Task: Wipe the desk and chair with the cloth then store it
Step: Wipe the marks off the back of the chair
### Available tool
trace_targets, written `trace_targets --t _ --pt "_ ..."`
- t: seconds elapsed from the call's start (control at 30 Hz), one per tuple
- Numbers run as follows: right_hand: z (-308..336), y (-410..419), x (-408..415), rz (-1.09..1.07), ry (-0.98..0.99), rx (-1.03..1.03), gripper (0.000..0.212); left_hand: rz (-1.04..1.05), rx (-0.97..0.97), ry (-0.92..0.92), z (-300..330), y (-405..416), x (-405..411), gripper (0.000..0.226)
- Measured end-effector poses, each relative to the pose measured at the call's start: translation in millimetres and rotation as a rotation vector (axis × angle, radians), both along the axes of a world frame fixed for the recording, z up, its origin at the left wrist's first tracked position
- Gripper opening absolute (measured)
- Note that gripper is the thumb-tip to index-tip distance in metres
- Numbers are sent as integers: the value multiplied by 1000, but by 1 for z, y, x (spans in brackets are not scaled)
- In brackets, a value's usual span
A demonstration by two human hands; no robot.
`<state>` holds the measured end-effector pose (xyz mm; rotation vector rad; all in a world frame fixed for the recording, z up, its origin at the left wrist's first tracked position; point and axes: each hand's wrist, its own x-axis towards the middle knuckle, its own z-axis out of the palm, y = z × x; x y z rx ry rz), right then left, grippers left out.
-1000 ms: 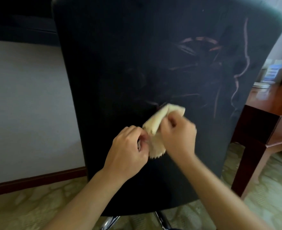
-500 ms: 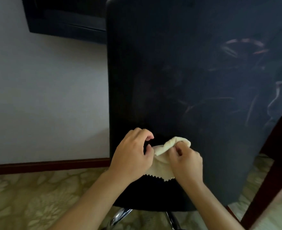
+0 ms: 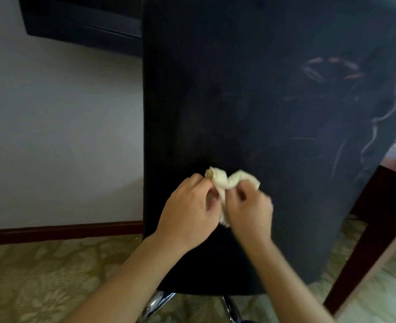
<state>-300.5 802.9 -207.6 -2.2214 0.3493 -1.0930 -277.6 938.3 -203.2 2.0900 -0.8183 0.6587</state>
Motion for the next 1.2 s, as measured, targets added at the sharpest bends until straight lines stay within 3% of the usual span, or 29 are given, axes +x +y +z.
trace_targets --t 0.1,0.27,0.4,0.5,0.6,0.73,0.87,1.0,1.1,1.2 --pt "-15 -5 -6 13 52 51 43 3 49 17 -8 8 2 7" --pt "85 -3 4 -81 -215 -69 39 -24 34 32 -14 19 4 12" --pt "124 6 14 -49 -259 -76 39 15 -7 44 -17 16 9 13" --pt "85 12 13 -54 -164 -56 40 24 -104 89 -16 15 12 14" --pt "12 15 4 -36 96 -10 39 41 -31 122 -16 21 11 10" --pt "-32 14 -4 16 193 86 39 62 20 114 -16 30 10 6" --pt "-5 13 -7 7 155 48 39 182 -151 47 -18 30 10 20" --pt "74 21 0 -9 -69 -85 38 322 -409 -8 -19 27 15 50" --pt "114 33 8 33 -167 -111 39 408 -553 100 -24 28 21 60" --pt "88 42 14 33 -33 -127 30 340 -576 347 -42 40 35 71"
